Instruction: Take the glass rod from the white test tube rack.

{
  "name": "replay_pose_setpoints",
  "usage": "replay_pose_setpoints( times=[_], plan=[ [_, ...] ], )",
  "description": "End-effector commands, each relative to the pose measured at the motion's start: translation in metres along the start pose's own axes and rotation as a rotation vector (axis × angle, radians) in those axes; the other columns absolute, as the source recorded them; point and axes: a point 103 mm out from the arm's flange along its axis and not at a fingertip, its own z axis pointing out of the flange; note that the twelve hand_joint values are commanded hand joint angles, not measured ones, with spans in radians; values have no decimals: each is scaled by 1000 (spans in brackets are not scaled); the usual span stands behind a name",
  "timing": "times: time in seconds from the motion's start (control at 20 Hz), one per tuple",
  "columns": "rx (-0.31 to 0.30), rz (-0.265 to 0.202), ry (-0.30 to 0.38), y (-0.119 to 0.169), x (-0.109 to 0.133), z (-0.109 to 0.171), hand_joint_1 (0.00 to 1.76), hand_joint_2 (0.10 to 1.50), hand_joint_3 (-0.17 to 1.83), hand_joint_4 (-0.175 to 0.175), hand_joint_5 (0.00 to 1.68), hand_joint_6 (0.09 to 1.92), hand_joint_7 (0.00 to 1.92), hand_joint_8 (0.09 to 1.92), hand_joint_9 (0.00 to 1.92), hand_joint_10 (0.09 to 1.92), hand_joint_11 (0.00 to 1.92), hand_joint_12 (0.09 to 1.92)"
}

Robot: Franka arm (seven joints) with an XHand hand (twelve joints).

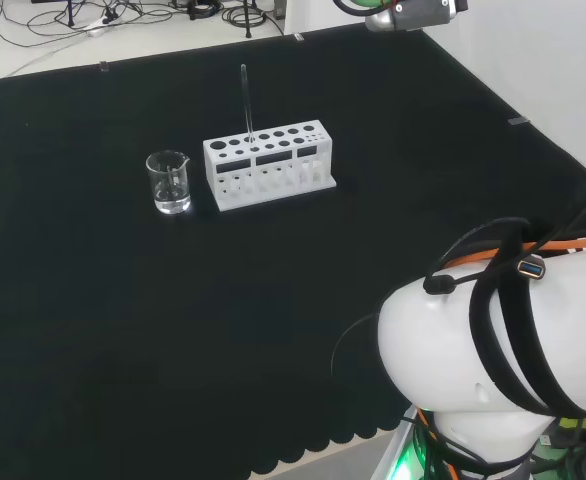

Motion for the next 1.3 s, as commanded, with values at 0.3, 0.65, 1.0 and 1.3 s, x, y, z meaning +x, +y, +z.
replay_pose_setpoints(
  times=[0.3,0.65,1.0,1.3],
  plan=[
    [-6,-1,-12,3,3,5,610,857,474,-140,0,87,0,203,0,466,0,914],
    [0,2,-12,4,4,6,610,864,461,-139,0,87,0,202,0,466,0,912],
    [-22,-29,-5,9,7,12,606,898,391,-140,11,87,7,331,23,624,0,1154],
    [-11,-52,11,27,10,23,604,902,394,-145,58,87,0,594,85,884,63,1441]
  ],
)
